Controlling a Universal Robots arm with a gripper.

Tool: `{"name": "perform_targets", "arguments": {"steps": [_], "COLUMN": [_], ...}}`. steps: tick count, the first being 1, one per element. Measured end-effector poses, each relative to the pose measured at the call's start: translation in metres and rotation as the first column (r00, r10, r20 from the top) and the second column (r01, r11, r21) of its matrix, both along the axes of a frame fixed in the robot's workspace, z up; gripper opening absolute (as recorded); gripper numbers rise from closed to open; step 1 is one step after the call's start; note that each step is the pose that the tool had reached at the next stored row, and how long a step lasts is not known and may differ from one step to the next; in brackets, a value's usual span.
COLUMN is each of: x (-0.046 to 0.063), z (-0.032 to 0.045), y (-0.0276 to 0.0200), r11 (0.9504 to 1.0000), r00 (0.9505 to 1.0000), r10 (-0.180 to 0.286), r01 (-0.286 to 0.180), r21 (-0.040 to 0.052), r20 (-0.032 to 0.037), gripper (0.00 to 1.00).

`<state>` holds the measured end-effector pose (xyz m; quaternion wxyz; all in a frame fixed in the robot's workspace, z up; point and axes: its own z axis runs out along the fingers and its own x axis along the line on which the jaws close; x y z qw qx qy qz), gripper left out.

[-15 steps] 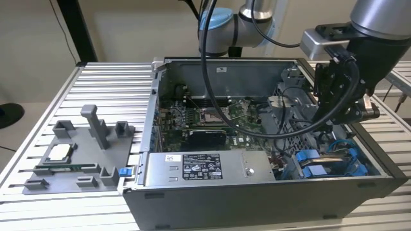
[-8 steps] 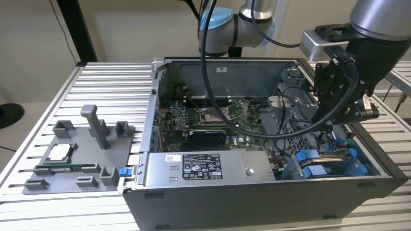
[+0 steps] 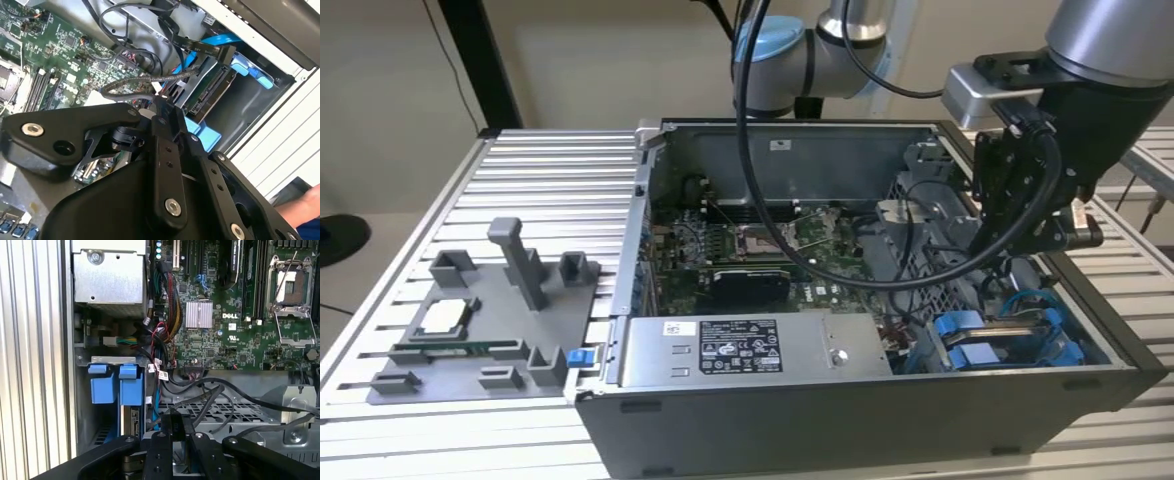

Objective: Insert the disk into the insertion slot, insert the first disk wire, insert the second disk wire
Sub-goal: 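Insert the first disk wire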

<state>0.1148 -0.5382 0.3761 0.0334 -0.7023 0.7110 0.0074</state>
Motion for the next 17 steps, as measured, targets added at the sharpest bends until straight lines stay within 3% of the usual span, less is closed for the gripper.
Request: {"name": "perform_targets", "arguments": {"steps": [4, 11, 17], "x": [0.002, 0.015, 0.016], "z": [-0.0003, -0.0004, -0.0004], "y": [-0.0002, -0.0003, -0.0004], "r11": [1.0000, 0.9999, 0.9999], "r00": [1.0000, 0.9999, 0.9999], "r10": [0.000, 0.000, 0.000], "r01": [0.000, 0.000, 0.000], "r21": [-0.0017, -0.0133, -0.0162], "r20": [-0.0013, -0.0132, -0.0136], "gripper": [0.00, 0.00, 0.00]}}
